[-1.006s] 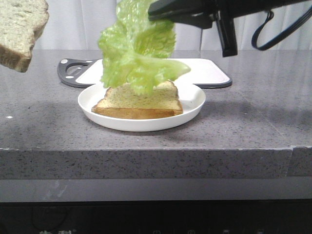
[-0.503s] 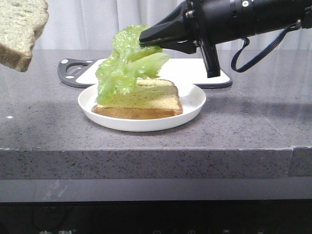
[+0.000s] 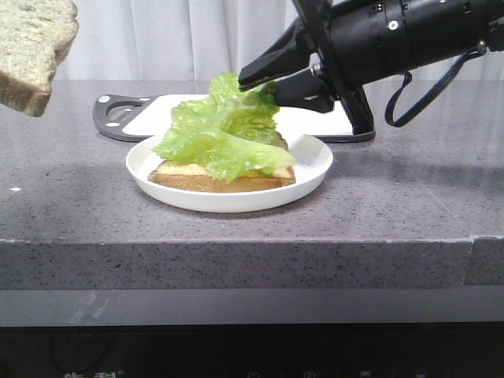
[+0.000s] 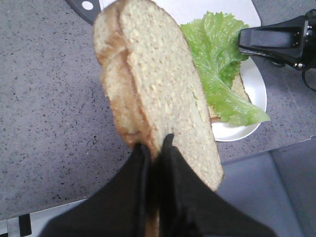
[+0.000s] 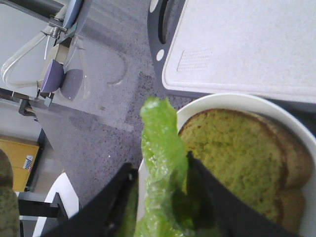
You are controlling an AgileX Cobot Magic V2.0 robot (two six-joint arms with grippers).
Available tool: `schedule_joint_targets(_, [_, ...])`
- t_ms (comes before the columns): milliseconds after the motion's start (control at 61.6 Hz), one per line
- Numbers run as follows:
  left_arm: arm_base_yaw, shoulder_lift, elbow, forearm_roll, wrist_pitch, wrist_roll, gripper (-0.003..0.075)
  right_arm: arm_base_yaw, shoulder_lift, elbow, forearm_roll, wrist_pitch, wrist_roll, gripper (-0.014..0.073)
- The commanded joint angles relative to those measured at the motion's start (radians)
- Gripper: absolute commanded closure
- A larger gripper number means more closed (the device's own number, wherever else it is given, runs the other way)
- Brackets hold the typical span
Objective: Left arm grabs bread, right arm adds lettuce
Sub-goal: 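Lower the lettuce onto the bottom slice and open the right gripper, then lower the held bread slice onto the lettuce with the left gripper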
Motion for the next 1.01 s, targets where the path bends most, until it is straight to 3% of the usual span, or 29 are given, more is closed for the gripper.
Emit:
schedule_joint_targets(0, [0.001, -0.01, -0.027, -0.03, -0.064, -0.001, 0.0741, -0.013, -0.058, -0.031, -0.009, 0.044, -0.018, 0.0183])
schedule_joint_targets(195, [0.001, -0.01, -0.027, -0.056, -0.071, -0.001, 0.0741, -0.066, -0.153, -0.031, -0.222, -0.003, -0.007, 0.0177])
schedule_joint_targets(357, [-0.002, 0.02, -0.023, -0.16, -0.123, 0.007, 0.0741, -0.084, -0.28, -0.031, -0.473, -0.054, 0.099, 0.0177])
schedule_joint_targets(552, [-0.008, 0.13, -0.023, -0.453, -0.147, 0.228, 0.0741, -0.084, -0.451, -0.031, -0.785, 0.042, 0.303, 0.0177])
schedule_joint_targets(811, [-0.008, 0.321, -0.023, -0.898, -0.108, 0.572, 0.0741, -0.084, -0.627, -0.031, -0.831, 0.131, 0.315, 0.0177])
schedule_joint_targets(990, [-0.008, 0.453, -0.023, -1.029, -0.033, 0.701, 0.0741, -0.084, -0.65, -0.027, -0.832, 0.133, 0.315, 0.0177])
